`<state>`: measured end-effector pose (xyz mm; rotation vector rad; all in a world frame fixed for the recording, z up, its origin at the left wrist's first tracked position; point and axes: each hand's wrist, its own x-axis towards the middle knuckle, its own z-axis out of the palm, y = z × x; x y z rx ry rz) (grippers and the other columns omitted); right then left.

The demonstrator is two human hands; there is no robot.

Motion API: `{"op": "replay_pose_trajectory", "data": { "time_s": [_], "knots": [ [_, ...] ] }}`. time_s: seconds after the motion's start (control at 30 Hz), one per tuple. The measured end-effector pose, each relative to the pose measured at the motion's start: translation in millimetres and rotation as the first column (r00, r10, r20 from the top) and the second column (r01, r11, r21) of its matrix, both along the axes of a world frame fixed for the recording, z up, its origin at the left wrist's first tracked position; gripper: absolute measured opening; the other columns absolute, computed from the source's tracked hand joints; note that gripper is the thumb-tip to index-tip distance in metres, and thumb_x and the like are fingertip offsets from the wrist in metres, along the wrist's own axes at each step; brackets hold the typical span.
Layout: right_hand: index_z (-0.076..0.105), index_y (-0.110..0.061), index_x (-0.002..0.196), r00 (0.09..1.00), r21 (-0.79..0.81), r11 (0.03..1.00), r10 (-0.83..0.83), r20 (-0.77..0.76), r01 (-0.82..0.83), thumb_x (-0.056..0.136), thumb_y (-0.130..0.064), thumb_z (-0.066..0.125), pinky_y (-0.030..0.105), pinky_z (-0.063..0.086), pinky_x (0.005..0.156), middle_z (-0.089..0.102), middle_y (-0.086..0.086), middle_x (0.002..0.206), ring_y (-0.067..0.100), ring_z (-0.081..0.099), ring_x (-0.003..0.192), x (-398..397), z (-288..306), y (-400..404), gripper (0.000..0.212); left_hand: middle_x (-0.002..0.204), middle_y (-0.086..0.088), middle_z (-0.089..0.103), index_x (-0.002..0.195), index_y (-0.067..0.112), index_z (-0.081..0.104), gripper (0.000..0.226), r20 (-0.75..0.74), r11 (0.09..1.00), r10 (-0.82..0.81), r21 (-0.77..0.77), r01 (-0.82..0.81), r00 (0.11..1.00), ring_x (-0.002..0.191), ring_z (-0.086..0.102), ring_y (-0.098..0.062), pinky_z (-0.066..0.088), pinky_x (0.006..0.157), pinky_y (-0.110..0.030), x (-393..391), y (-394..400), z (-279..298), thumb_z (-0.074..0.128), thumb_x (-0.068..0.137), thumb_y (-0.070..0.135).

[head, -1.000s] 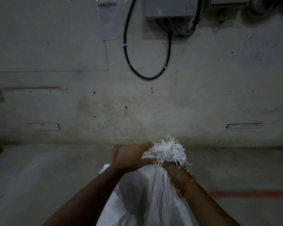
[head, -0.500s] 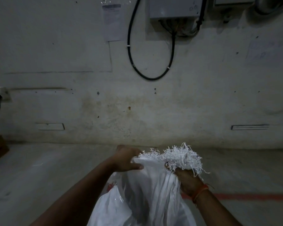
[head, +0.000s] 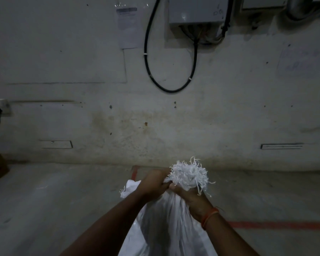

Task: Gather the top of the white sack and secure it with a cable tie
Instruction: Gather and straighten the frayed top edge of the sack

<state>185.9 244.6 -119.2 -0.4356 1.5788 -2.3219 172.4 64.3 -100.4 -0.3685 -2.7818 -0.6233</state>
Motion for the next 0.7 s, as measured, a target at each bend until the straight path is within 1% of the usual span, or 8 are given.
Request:
{"op": "replay_pose_trajectory", "data": {
  "time_s": [0.07, 0.13, 0.2, 0.3, 0.4, 0.47, 0.57, 0.7],
  "knots": [
    [0.070, -0.011, 0.120, 0.997, 0.117, 0.991, 0.066, -0.033, -0.062, 0.077, -0.020, 0.082, 0.041, 0.050, 0.103, 0.073, 0.007, 0.121, 0.024, 0.067, 0.115, -4, -2, -1, 0.045, 0.106, -0.011, 0.075, 0.107, 0.011, 0.071, 0.034, -0.055, 1.000, -0.027, 0.005, 0.027, 0.998, 0.100, 0.068, -0.028, 0.043, 0.079, -0.025, 0, 4, 1, 0.057, 0.084, 0.032],
    [0.067, -0.022, 0.125, 0.996, 0.218, 0.975, -0.019, -0.083, 0.037, 0.070, -0.042, 0.086, 0.045, 0.046, 0.107, 0.070, -0.002, 0.126, 0.019, 0.064, 0.120, -9, -9, 1, 0.061, 0.105, -0.012, 0.075, 0.107, 0.010, 0.071, 0.027, -0.105, 0.999, -0.041, 0.009, 0.042, 0.994, 0.100, 0.068, -0.031, 0.035, 0.076, -0.022, 1, 3, 1, 0.065, 0.085, 0.025],
    [0.064, -0.032, 0.127, 0.988, 0.304, 0.944, -0.097, -0.122, 0.130, 0.065, -0.060, 0.082, 0.045, 0.043, 0.111, 0.066, -0.009, 0.131, 0.014, 0.059, 0.125, -20, -26, 9, 0.070, 0.106, -0.007, 0.074, 0.115, 0.016, 0.064, 0.036, -0.115, 0.998, -0.061, -0.003, 0.061, 0.991, 0.097, 0.068, -0.027, 0.038, 0.078, -0.023, 1, -3, 0, 0.066, 0.088, 0.040],
    [0.069, -0.039, 0.117, 0.985, 0.377, 0.914, -0.104, -0.140, 0.150, 0.070, -0.068, 0.068, 0.048, 0.033, 0.118, 0.064, -0.007, 0.136, 0.017, 0.052, 0.133, -51, -66, 20, 0.055, 0.117, 0.007, 0.067, 0.127, 0.032, 0.049, 0.064, 0.036, 0.998, -0.060, -0.017, 0.060, 0.998, 0.103, 0.065, -0.014, 0.051, 0.088, -0.033, -4, -25, 3, 0.062, 0.079, 0.072],
    [0.073, -0.028, 0.117, 0.982, 0.244, 0.951, -0.186, -0.033, 0.188, 0.078, -0.054, 0.074, 0.052, 0.039, 0.113, 0.070, 0.001, 0.126, 0.024, 0.059, 0.126, -39, -51, 19, 0.046, 0.133, 0.003, 0.063, 0.137, 0.031, 0.051, 0.092, 0.211, 0.985, -0.058, -0.150, 0.091, 0.976, 0.119, 0.061, -0.019, 0.048, 0.099, -0.033, -1, -43, 9, 0.063, 0.065, 0.086],
    [0.075, -0.012, 0.110, 0.970, 0.138, 0.965, -0.234, 0.068, 0.223, 0.090, -0.022, 0.069, 0.049, 0.048, 0.105, 0.076, 0.007, 0.112, 0.027, 0.066, 0.113, -24, -31, 17, 0.023, 0.134, -0.006, 0.063, 0.135, 0.021, 0.057, 0.093, 0.249, 0.964, -0.027, -0.251, 0.092, 0.968, 0.121, 0.060, -0.025, 0.044, 0.096, -0.030, 3, -48, 12, 0.060, 0.066, 0.082],
    [0.072, 0.001, 0.105, 0.953, 0.070, 0.972, -0.232, 0.194, 0.222, 0.093, -0.002, 0.059, 0.043, 0.056, 0.088, 0.077, 0.016, 0.100, 0.038, 0.068, 0.103, -20, -28, 16, 0.018, 0.113, -0.005, 0.073, 0.109, 0.020, 0.071, 0.072, 0.137, 0.987, -0.035, -0.149, 0.055, 0.990, 0.101, 0.068, -0.022, 0.048, 0.083, -0.028, 8, -52, 16, 0.049, 0.070, 0.077],
    [0.073, 0.000, 0.099, 0.956, 0.031, 0.974, -0.224, 0.191, 0.222, 0.092, 0.002, 0.058, 0.045, 0.058, 0.084, 0.074, 0.024, 0.105, 0.039, 0.072, 0.095, -18, -22, 12, 0.017, 0.089, 0.000, 0.075, 0.093, 0.019, 0.072, 0.030, -0.011, 0.995, -0.098, -0.018, 0.097, 0.995, 0.081, 0.070, -0.016, 0.051, 0.071, -0.030, 8, -41, 29, 0.065, 0.088, 0.048]
  ]
}}
